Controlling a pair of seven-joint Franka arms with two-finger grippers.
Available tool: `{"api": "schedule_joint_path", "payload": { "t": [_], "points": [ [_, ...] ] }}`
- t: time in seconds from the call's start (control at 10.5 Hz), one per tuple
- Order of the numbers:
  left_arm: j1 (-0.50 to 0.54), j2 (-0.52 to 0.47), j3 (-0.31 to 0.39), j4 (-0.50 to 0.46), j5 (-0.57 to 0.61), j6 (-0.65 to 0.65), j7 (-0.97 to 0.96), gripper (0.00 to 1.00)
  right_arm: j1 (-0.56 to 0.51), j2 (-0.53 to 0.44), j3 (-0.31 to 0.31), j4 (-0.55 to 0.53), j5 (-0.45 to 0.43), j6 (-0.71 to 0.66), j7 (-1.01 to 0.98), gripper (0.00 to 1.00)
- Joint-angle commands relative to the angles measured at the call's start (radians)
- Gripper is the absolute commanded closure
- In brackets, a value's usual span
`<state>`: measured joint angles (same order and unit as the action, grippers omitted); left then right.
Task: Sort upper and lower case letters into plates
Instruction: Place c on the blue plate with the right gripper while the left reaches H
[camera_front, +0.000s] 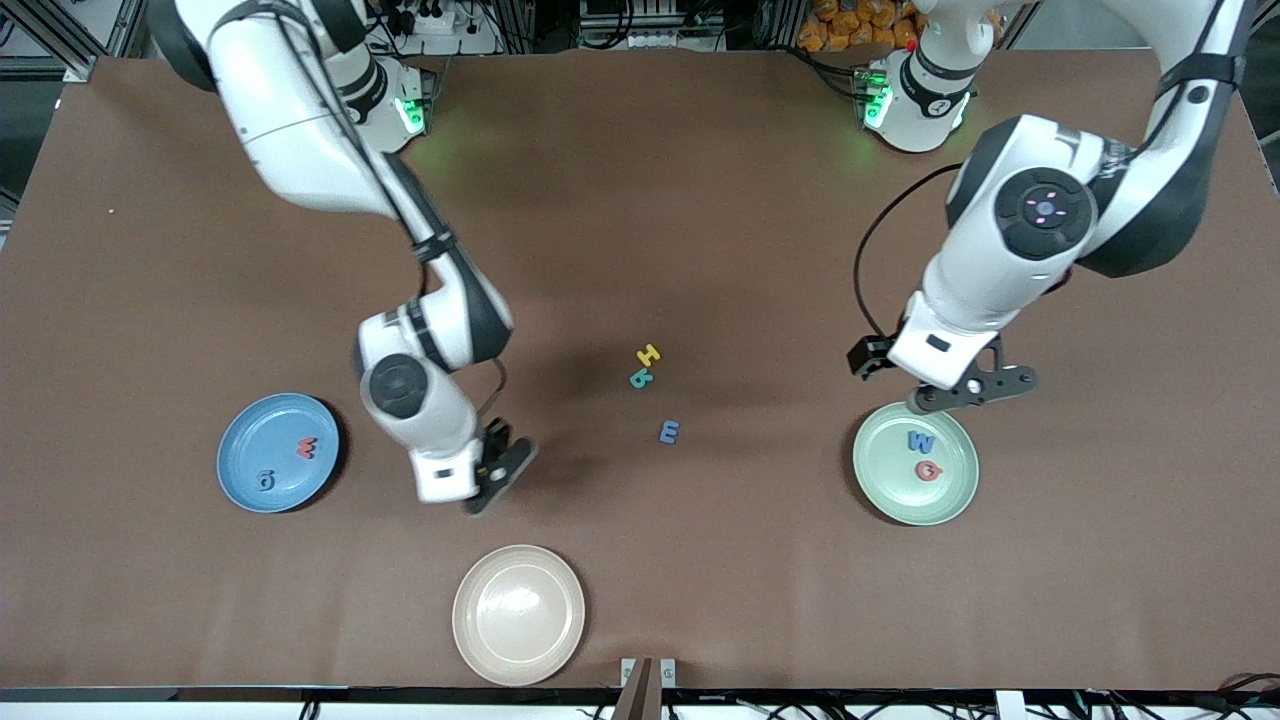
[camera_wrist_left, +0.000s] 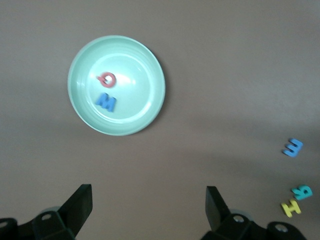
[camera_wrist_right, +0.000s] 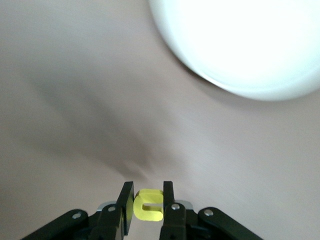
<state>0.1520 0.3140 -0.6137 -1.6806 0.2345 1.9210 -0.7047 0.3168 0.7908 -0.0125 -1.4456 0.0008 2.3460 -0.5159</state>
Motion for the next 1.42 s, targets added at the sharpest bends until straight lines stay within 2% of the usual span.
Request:
{"api": "schedule_joint_path", "payload": {
  "t": [0.0, 0.28, 0.38, 0.66, 0.76, 0.85, 0.95, 1.33],
  "points": [
    [-0.035, 0.025, -0.001, 0.01, -0.011, -0.007, -0.038, 0.0, -0.169, -0.025, 0.014, -0.022, -0.007, -0.01, 0.0, 1.0],
    [-0.107, 0.06, -0.001, 0.01, 0.002, 0.003, -0.108, 0.0, -0.318, -0.025, -0.006, -0.038, -0.044, -0.02, -0.023, 1.0],
    [-0.141, 0.075, 0.0, 0.01, 0.008, 0.006, -0.143, 0.0, -0.334, -0.025, -0.041, -0.035, -0.083, -0.027, -0.061, 1.0],
    [-0.25, 0.144, 0.002, 0.033, 0.026, 0.053, -0.293, 0.0, -0.379, -0.047, -0.087, -0.035, -0.084, -0.149, -0.07, 1.0],
    [-0.288, 0.177, 0.005, 0.033, 0.031, 0.109, -0.355, 0.0, -0.404, -0.056, -0.084, -0.035, -0.078, -0.203, -0.064, 0.76],
    [-0.322, 0.206, 0.005, 0.033, 0.063, 0.139, -0.401, 0.0, -0.404, -0.07, -0.084, -0.035, -0.064, -0.246, -0.059, 0.33],
    [-0.339, 0.235, 0.005, 0.038, 0.1, 0.151, -0.442, 0.0, -0.401, -0.088, -0.083, -0.038, -0.047, -0.272, -0.055, 0.0],
    [-0.41, 0.35, 0.006, 0.1, 0.143, 0.158, -0.48, 0.0, -0.34, -0.094, -0.078, -0.019, -0.045, -0.28, -0.046, 0.0]
  ]
}}
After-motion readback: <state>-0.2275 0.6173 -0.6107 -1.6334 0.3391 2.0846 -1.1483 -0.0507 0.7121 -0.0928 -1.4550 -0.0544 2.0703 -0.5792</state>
